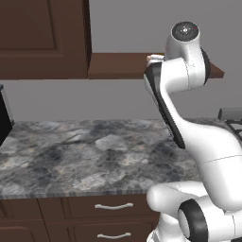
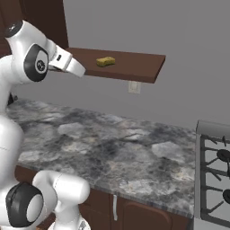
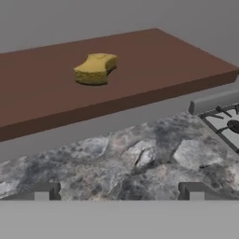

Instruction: Locate and retrieve the dish brush and sponge from the cabinet. Place them next to the sink.

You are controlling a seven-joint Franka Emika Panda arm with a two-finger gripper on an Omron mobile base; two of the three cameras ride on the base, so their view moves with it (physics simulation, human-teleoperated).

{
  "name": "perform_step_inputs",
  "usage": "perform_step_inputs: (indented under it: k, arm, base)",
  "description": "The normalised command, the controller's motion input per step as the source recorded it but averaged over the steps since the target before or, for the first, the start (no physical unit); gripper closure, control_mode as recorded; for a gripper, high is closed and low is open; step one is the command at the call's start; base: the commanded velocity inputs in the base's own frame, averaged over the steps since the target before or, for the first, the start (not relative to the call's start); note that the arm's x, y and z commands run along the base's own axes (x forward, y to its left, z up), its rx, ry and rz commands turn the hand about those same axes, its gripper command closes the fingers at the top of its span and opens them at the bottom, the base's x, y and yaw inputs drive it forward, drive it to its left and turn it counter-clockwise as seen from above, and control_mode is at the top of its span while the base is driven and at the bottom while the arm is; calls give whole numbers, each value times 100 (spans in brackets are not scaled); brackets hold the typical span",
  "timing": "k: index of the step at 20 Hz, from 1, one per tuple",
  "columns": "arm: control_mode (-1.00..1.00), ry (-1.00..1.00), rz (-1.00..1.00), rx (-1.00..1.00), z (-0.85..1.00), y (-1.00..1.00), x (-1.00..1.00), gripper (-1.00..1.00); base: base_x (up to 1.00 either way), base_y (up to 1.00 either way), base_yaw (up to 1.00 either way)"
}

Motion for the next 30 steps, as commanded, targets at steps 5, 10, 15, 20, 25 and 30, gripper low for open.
perform_step_inputs:
  k: [5,10,15,20,25,30]
  arm:
    - [-100,5,0,0,42,-11,52,-100]
    - [-100,13,1,0,-1,-19,45,-100]
    - [-100,12,3,0,-1,-13,67,-100]
    - [-100,6,9,2,-4,-9,70,-100]
    - [-100,7,1,1,-16,-28,44,-100]
    - [-100,6,0,0,-23,-6,51,-100]
  base:
    - [0,0,0]
    - [0,0,0]
    - [0,0,0]
    - [0,0,0]
    - [0,0,0]
    - [0,0,0]
